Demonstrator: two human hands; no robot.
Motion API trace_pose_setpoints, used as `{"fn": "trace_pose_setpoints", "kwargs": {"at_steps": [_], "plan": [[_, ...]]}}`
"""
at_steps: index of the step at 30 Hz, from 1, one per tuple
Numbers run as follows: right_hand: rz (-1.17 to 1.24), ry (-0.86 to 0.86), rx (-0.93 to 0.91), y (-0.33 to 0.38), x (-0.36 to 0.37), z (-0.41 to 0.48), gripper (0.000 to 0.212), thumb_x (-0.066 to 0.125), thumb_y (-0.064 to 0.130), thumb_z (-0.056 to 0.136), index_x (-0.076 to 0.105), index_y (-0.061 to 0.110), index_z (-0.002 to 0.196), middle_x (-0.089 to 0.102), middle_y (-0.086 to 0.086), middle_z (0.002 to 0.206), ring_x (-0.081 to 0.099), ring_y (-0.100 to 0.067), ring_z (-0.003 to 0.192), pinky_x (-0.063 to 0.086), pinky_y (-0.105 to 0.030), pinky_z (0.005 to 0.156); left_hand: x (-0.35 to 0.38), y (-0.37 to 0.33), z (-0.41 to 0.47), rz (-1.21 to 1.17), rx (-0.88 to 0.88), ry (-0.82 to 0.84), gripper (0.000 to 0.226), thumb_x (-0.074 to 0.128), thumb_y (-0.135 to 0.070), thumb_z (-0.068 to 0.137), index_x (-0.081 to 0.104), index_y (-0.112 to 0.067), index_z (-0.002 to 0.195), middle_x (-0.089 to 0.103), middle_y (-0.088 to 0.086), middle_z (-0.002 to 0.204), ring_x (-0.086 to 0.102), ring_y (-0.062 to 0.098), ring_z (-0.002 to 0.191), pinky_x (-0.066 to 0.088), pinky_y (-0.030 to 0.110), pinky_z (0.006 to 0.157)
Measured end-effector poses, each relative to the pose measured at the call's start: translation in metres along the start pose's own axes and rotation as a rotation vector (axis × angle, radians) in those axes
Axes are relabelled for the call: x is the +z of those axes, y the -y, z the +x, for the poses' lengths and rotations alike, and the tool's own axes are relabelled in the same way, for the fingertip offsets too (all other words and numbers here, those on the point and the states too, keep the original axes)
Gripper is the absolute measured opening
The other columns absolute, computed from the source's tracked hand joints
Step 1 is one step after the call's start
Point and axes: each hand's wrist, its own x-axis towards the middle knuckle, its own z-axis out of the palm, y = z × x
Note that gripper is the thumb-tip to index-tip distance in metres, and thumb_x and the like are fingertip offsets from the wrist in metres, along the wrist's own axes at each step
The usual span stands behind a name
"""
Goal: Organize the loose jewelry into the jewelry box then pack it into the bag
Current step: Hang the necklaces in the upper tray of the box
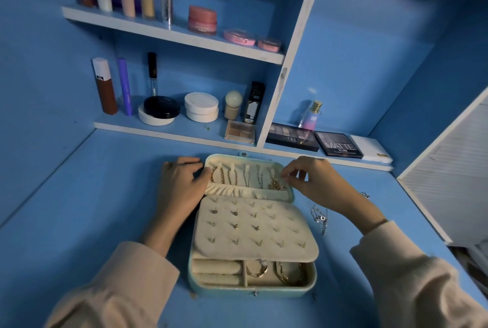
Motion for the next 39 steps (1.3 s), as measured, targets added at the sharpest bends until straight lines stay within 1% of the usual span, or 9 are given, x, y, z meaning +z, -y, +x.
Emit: {"fn": "trace_pose_setpoints", "kwargs": {"at_steps": [2, 5, 9, 17, 22, 27, 29, 36, 39], "plan": [[0.011, 0.030, 0.021, 0.001, 0.003, -0.001, 0.015, 0.062, 0.014, 0.087, 0.073, 0.021, 0.094, 0.057, 0.005, 0.088, 0.052, -0.006, 0.072, 0.043, -0.019, 0.071, -0.002, -0.001, 0.001, -0.089, 0.018, -0.019, 0.026, 0.062, -0.019, 0.089, 0.070, -0.001, 0.107, 0.064, 0.009, 0.115, 0.055, 0.031, 0.110, 0.045, 0.038, 0.092], [0.018, 0.012, 0.047, 0.001, 0.003, -0.002, 0.017, 0.062, 0.013, 0.086, 0.073, 0.022, 0.095, 0.049, 0.009, 0.082, 0.049, -0.005, 0.070, 0.039, -0.016, 0.070, -0.004, -0.006, -0.003, -0.267, 0.095, -0.049, 0.020, 0.061, -0.014, 0.088, 0.073, 0.001, 0.093, 0.070, 0.007, 0.087, 0.064, 0.018, 0.080, 0.053, 0.042, 0.076], [0.030, 0.024, 0.061, 0.003, -0.001, -0.003, 0.018, 0.061, 0.013, 0.086, 0.072, 0.025, 0.095, 0.044, 0.012, 0.078, 0.046, -0.002, 0.068, 0.033, -0.007, 0.062, -0.004, -0.010, -0.003, -0.366, 0.004, 0.004, 0.021, 0.057, -0.018, 0.093, 0.069, -0.013, 0.110, 0.061, -0.021, 0.077, 0.059, -0.013, 0.065, 0.046, 0.011, 0.059], [0.093, 0.018, 0.098, 0.006, 0.000, -0.004, 0.025, 0.060, 0.008, 0.085, 0.066, 0.032, 0.082, 0.047, 0.007, 0.078, 0.045, -0.003, 0.068, 0.033, -0.005, 0.063, -0.005, -0.013, -0.006, -0.504, 0.014, -0.001, 0.022, 0.057, -0.014, 0.093, 0.062, -0.026, 0.111, 0.062, -0.023, 0.082, 0.060, -0.016, 0.068, 0.045, 0.004, 0.059], [0.036, 0.117, 0.077, 0.012, -0.008, -0.004, 0.033, 0.052, 0.004, 0.085, 0.063, 0.035, 0.079, 0.042, 0.010, 0.081, 0.044, -0.001, 0.071, 0.033, -0.005, 0.063, -0.002, -0.009, -0.003, -0.521, 0.027, -0.016, 0.028, 0.058, -0.018, 0.093, 0.064, -0.016, 0.120, 0.064, -0.021, 0.091, 0.061, -0.014, 0.078, 0.046, 0.006, 0.066], [0.032, -0.018, 0.036, 0.020, -0.012, -0.007, 0.025, 0.054, 0.010, 0.081, 0.068, 0.029, 0.089, 0.041, 0.011, 0.074, 0.044, -0.002, 0.068, 0.033, -0.014, 0.062, -0.001, -0.006, -0.002, -0.563, 0.033, -0.010, 0.033, 0.058, -0.020, 0.092, 0.062, -0.013, 0.125, 0.068, -0.009, 0.103, 0.063, -0.003, 0.090, 0.048, 0.008, 0.069], [-0.013, 0.015, 0.029, 0.021, -0.009, -0.008, 0.030, 0.052, 0.008, 0.080, 0.069, 0.030, 0.092, 0.041, 0.011, 0.075, 0.045, -0.008, 0.073, 0.037, -0.023, 0.067, 0.000, -0.005, -0.001, -0.562, 0.033, -0.011, 0.034, 0.058, -0.020, 0.092, 0.061, -0.013, 0.126, 0.067, -0.010, 0.101, 0.062, -0.006, 0.086, 0.047, 0.007, 0.066], [0.051, 0.020, 0.069, 0.020, -0.013, -0.007, 0.031, 0.050, 0.005, 0.080, 0.068, 0.026, 0.092, 0.043, 0.008, 0.076, 0.043, -0.004, 0.067, 0.031, -0.014, 0.058, 0.001, -0.005, -0.001, -0.597, 0.028, -0.003, 0.032, 0.058, -0.016, 0.093, 0.061, -0.011, 0.124, 0.066, -0.013, 0.098, 0.062, -0.012, 0.079, 0.046, 0.006, 0.063], [-0.038, 0.067, 0.056, 0.016, -0.009, -0.008, 0.022, 0.055, 0.012, 0.083, 0.068, 0.027, 0.094, 0.040, 0.011, 0.078, 0.041, -0.008, 0.076, 0.031, -0.019, 0.065, 0.001, -0.005, -0.001, -0.587, 0.034, -0.005, 0.033, 0.057, -0.016, 0.093, 0.061, -0.010, 0.125, 0.068, -0.008, 0.101, 0.064, -0.007, 0.083, 0.048, 0.008, 0.067]]}}
